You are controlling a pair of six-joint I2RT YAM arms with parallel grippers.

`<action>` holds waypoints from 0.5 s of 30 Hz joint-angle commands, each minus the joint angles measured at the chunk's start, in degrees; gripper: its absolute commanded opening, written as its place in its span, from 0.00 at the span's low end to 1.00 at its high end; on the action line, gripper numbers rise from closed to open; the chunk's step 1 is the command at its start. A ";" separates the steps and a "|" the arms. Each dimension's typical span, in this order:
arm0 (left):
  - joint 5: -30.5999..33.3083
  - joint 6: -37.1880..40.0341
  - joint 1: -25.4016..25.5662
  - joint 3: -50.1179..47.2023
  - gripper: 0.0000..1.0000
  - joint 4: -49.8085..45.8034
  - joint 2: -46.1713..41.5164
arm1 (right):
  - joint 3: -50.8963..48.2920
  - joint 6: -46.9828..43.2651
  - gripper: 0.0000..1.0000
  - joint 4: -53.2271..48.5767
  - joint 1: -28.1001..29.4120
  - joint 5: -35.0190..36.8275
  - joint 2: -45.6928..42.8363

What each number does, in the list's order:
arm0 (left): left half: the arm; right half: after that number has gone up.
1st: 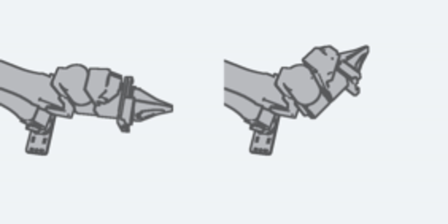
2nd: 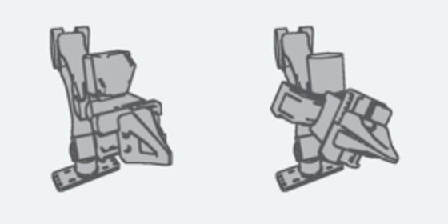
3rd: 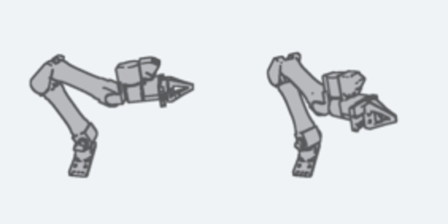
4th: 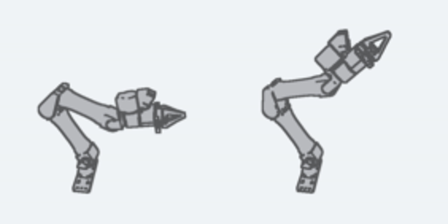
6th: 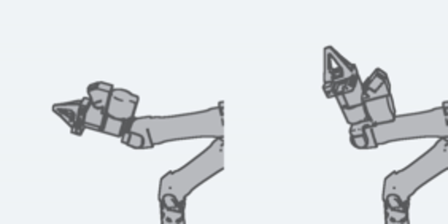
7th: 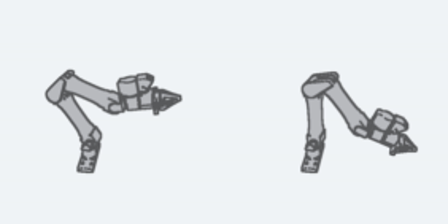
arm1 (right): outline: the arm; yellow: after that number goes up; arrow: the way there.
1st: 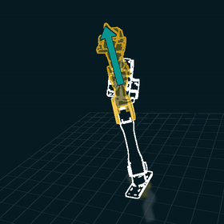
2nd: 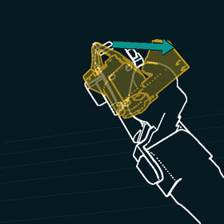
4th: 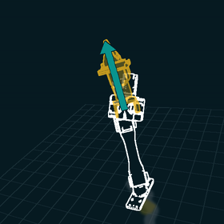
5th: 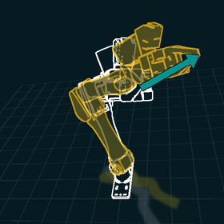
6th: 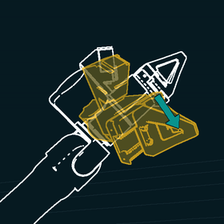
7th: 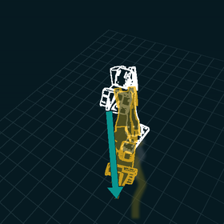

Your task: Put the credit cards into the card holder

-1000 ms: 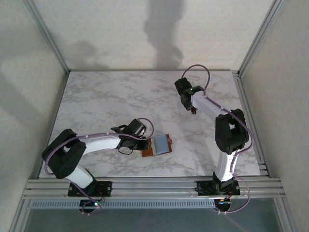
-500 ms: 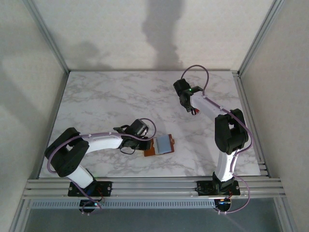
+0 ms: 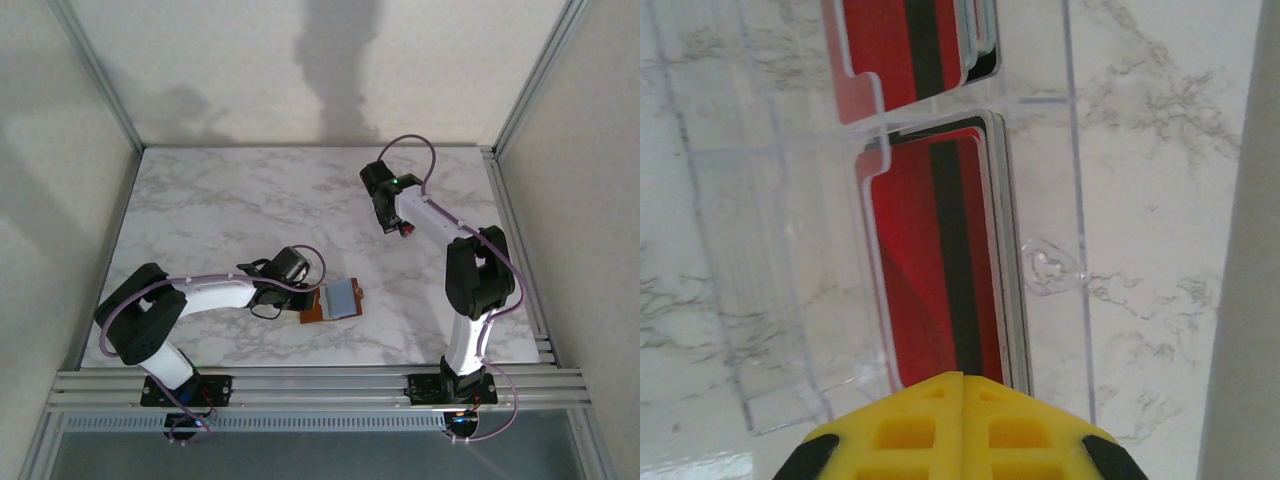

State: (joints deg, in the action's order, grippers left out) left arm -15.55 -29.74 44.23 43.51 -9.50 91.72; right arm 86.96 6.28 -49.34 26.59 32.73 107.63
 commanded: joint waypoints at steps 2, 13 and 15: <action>0.87 1.00 1.04 -1.32 0.25 -4.63 3.71 | 3.72 2.31 0.00 -4.65 -1.45 -5.60 -0.19; 0.48 0.64 1.20 -1.85 0.25 -3.82 3.11 | 4.28 -1.92 0.70 -4.22 -4.32 -3.00 0.91; 0.10 0.81 1.21 -2.04 0.25 -3.48 3.38 | 4.27 -2.38 0.70 -3.90 -4.35 -0.49 2.03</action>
State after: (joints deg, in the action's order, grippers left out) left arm -15.55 -29.74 44.45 43.62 -9.19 91.94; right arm 89.76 5.34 -52.14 22.72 28.47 108.03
